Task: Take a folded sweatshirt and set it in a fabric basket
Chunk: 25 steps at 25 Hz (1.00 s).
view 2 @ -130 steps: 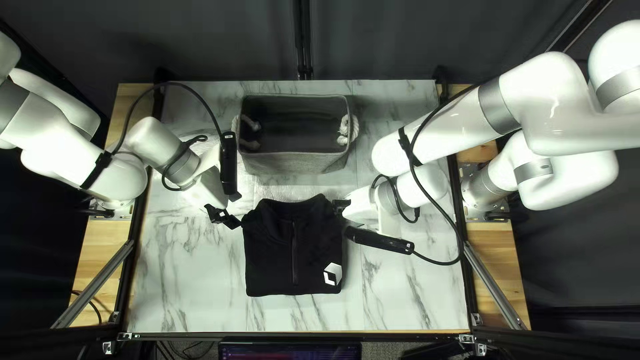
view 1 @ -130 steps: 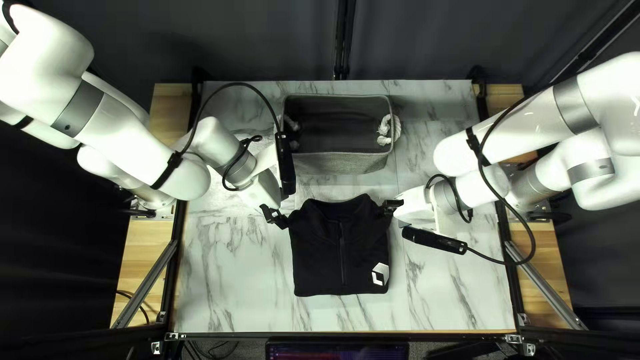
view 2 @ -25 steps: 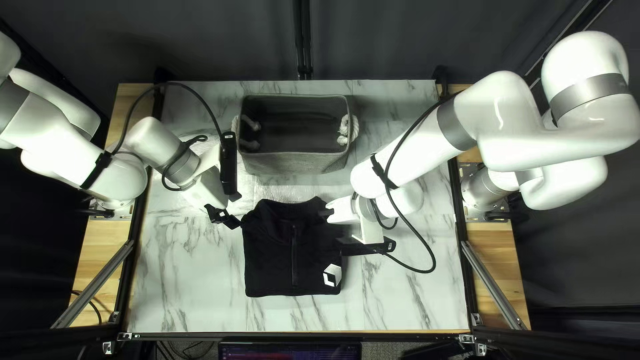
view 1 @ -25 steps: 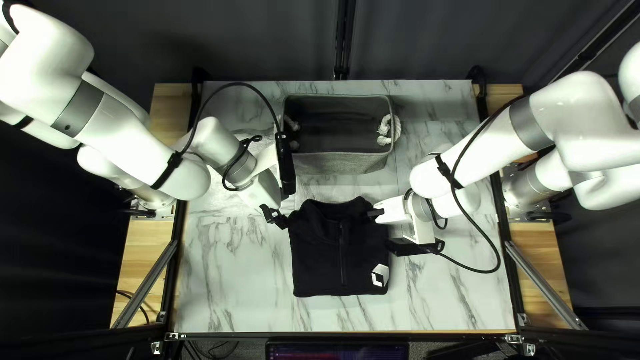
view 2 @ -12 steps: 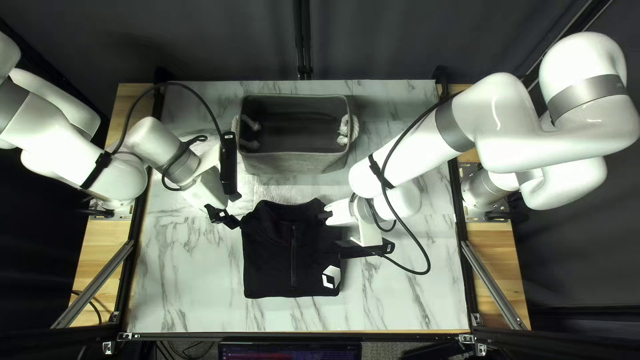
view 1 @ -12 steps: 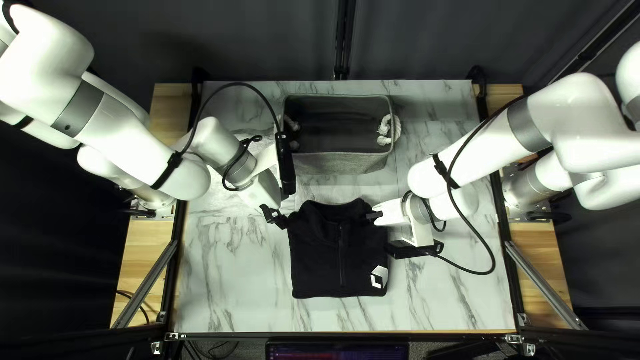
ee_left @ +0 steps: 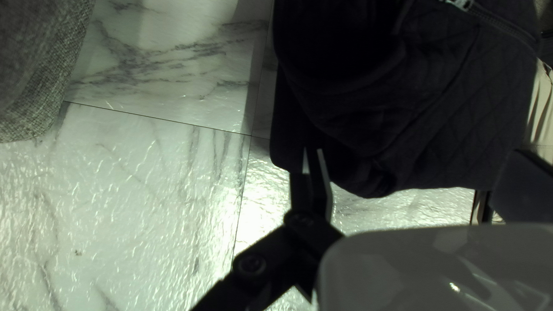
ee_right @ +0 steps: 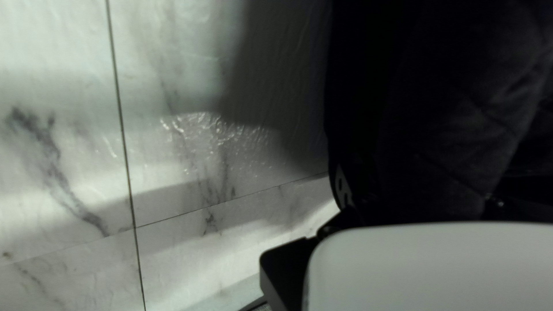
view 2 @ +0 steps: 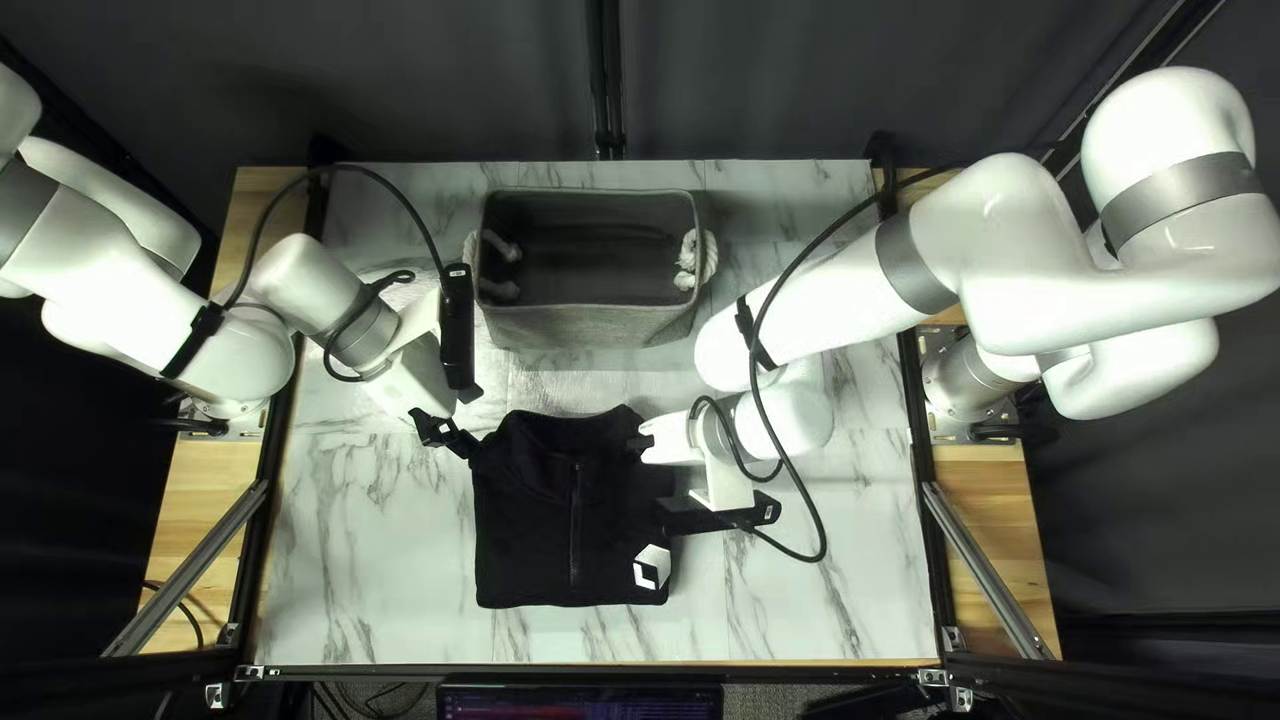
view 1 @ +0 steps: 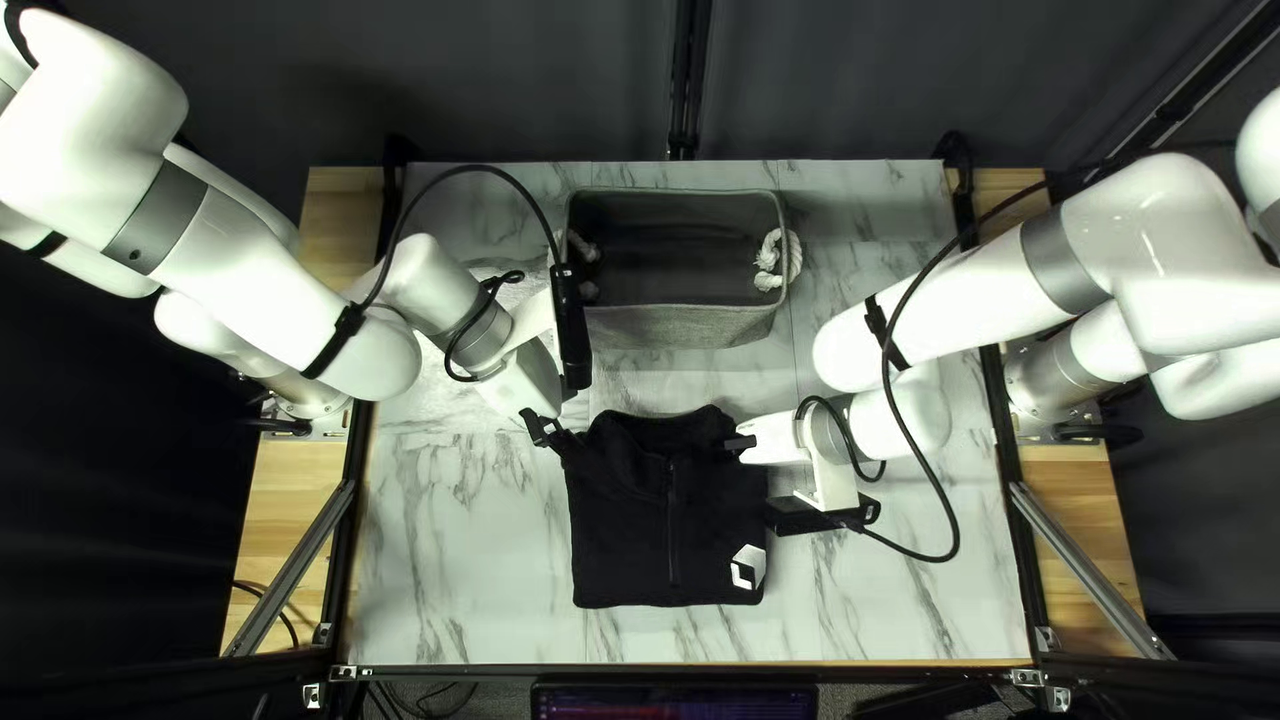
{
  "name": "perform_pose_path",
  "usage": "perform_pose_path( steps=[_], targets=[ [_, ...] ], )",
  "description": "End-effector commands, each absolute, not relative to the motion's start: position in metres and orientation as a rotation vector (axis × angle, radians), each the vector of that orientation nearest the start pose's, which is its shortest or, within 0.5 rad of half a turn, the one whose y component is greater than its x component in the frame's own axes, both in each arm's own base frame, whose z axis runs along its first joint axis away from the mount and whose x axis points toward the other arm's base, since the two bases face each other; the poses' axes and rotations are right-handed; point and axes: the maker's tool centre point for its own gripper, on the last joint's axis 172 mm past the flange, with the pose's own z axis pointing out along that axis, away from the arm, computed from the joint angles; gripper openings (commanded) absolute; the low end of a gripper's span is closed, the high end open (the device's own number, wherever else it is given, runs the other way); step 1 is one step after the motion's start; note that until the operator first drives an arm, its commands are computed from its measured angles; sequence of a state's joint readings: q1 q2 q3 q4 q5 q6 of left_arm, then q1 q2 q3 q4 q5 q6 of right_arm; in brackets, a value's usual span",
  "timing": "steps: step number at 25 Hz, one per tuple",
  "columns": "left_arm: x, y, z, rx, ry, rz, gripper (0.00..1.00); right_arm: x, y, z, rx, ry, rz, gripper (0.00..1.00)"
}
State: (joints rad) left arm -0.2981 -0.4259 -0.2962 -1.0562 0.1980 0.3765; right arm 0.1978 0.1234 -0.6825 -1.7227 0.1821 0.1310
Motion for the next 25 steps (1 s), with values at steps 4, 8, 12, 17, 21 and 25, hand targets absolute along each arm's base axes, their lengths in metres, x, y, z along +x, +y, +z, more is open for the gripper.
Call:
perform_pose_path(
  steps=[4, 8, 12, 17, 21, 25],
  targets=[
    [0.399, -0.102, 0.140, -3.425, -0.585, -0.820, 1.00, 0.460, 0.113, 0.061, 1.674, 1.975, 0.444, 0.00],
    [0.413, -0.106, 0.137, -3.423, -0.610, -0.802, 1.00, 0.459, 0.112, 0.062, 1.671, 1.973, 0.443, 0.00],
    [0.417, -0.109, 0.134, -3.404, -0.638, -0.792, 1.00, 0.458, 0.113, 0.062, 1.670, 1.971, 0.442, 0.00],
    [0.414, -0.112, 0.117, -3.350, -0.717, -0.826, 1.00, 0.457, 0.113, 0.062, 1.672, 1.970, 0.442, 0.00],
    [0.409, -0.111, 0.109, -3.308, -0.797, -0.848, 1.00, 0.458, 0.113, 0.062, 1.675, 1.971, 0.440, 0.00],
    [0.409, -0.112, 0.097, -3.294, -0.843, -0.837, 1.00, 0.457, 0.113, 0.063, 1.676, 1.970, 0.440, 0.00]
  ],
)
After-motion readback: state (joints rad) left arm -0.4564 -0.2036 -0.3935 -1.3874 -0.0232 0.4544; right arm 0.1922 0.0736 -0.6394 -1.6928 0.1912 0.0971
